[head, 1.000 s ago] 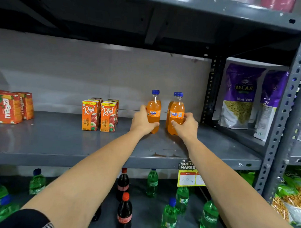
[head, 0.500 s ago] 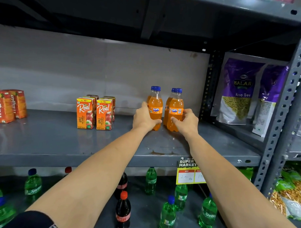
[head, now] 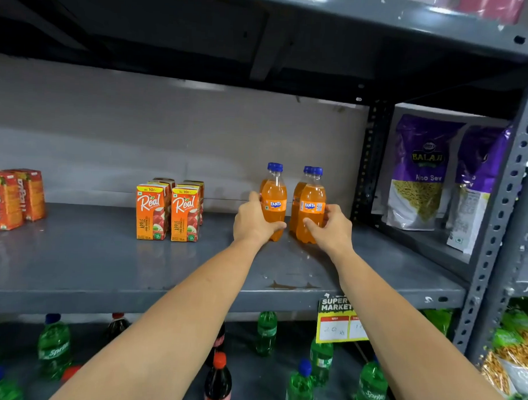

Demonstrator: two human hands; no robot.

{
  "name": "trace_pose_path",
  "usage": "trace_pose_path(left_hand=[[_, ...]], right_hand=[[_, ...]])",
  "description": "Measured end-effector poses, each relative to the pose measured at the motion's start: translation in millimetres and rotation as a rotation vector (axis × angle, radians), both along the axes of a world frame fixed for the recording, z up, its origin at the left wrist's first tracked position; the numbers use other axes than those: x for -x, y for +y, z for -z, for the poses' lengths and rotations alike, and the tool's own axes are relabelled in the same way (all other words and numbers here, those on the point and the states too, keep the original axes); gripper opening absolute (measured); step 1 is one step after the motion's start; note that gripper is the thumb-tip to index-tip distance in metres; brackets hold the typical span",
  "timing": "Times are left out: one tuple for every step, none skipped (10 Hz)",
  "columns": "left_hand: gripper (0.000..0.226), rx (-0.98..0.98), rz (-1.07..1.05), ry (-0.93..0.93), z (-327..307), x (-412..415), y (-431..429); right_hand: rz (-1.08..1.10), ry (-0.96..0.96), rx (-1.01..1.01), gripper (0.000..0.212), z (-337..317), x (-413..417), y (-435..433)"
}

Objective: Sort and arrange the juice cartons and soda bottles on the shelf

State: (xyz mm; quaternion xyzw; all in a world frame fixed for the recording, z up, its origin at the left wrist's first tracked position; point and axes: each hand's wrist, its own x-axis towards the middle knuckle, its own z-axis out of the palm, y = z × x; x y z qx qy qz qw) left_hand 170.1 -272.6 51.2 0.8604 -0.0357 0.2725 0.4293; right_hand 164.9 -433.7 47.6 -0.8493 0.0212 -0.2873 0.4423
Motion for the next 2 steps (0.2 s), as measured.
trace_pose_path(left_hand=[[0.082, 0.011, 0.018, 0.028, 0.3, 2.4, 0.9], [0.082, 0.01, 0.027, 0.028, 3.0, 6.2, 1.9]], right_hand=[[-0.008, -0.002, 0.015, 0.065, 0.1, 0.2, 2.1], [0.002, -0.058, -0.002, 0.071, -0.2, 2.9, 4.0]])
